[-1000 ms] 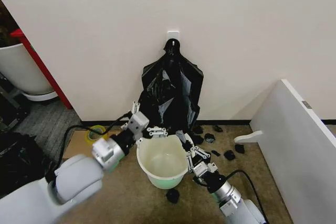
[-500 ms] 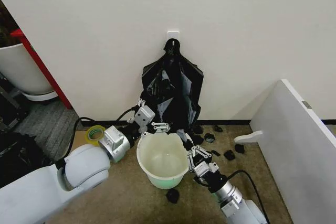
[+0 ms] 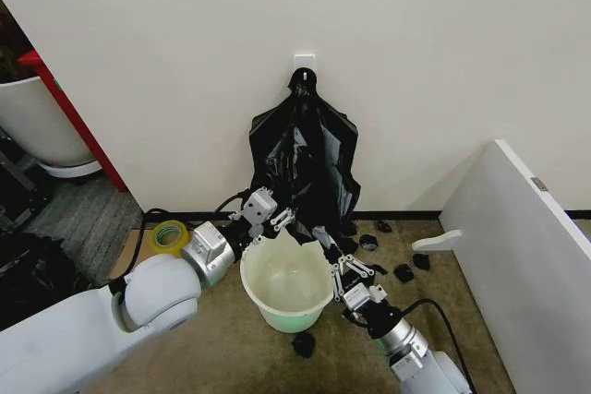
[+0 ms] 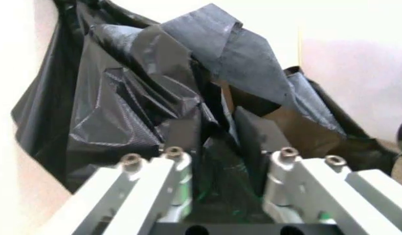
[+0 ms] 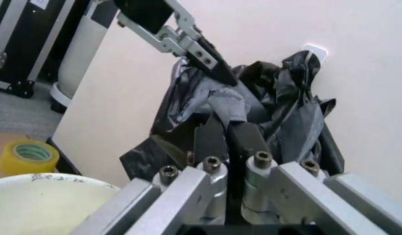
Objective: Place the garbage bag over the trash bin.
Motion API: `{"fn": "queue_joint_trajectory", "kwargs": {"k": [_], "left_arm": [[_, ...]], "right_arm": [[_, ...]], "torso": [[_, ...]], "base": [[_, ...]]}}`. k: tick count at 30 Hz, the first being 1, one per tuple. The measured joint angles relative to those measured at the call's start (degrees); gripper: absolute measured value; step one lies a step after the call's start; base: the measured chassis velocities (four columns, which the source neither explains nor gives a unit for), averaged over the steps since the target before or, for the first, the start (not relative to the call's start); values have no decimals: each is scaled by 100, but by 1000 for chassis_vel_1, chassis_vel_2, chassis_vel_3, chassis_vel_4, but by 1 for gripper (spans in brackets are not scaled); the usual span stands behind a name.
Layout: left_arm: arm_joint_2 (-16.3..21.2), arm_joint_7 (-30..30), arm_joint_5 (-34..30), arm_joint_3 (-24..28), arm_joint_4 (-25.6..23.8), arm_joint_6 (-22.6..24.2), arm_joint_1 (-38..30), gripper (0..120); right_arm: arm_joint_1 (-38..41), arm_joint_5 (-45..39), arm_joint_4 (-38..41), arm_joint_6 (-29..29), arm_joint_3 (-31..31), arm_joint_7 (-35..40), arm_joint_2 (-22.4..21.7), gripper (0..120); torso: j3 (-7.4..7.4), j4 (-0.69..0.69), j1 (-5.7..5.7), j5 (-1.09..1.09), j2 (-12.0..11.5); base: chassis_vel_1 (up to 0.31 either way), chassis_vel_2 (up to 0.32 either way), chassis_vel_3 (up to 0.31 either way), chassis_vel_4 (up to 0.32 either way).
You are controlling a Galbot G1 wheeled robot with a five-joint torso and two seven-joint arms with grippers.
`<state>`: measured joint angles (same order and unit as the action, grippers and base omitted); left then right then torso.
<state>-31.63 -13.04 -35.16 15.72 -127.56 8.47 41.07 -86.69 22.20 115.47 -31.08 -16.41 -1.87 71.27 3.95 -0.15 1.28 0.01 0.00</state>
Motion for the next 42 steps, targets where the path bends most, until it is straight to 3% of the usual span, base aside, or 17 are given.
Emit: {"fn": "queue_joint_trajectory", "kwargs": {"k": [2,6,17,22,29,34,37,39,42], "left_arm": [[3,-2,0,-23,0,1,19,19],[71,-4,0,-373,-2,5,338,0],[-51,-135,-67,-1077,11,-152,967,0],[-396,-237,-191,-1551,-85,-536,1427,0],[-687,-395,-262,-1605,-151,-847,1683,0],[-767,-409,-243,-1696,-137,-862,1777,0],[-778,-405,-236,-1728,-161,-864,1843,0],[-778,-404,-236,-1729,-163,-864,1845,0],[-773,-402,-240,-1728,-166,-864,1845,0]], "right_arm": [[1,-10,2,3,-1,2,-3,0],[32,-154,50,69,-5,37,-35,0],[-15,-575,241,279,-3,117,-105,0],[-370,-1355,718,773,41,24,-268,3],[-1110,-2720,1721,1012,58,-393,-672,31],[-1119,-3205,1964,1207,-60,-43,-836,46],[-635,-4028,2046,1877,-100,320,-1002,63],[-499,-4215,2043,2016,-80,373,-1038,65],[275,-5034,1748,2543,106,544,-1227,77]], "torso": [[0,0,0,0,0],[0,1,0,0,0],[0,0,0,0,0],[0,1,0,0,0],[-1,0,0,0,0],[-1,-1,0,0,0],[-1,1,0,1,0],[0,0,0,1,0],[0,1,0,2,0]], "base": [[0,0,0,0],[0,0,0,0],[0,0,0,0],[0,0,0,0],[0,0,0,0],[0,0,0,0],[0,0,0,0],[0,0,0,0],[0,0,0,0]]}}
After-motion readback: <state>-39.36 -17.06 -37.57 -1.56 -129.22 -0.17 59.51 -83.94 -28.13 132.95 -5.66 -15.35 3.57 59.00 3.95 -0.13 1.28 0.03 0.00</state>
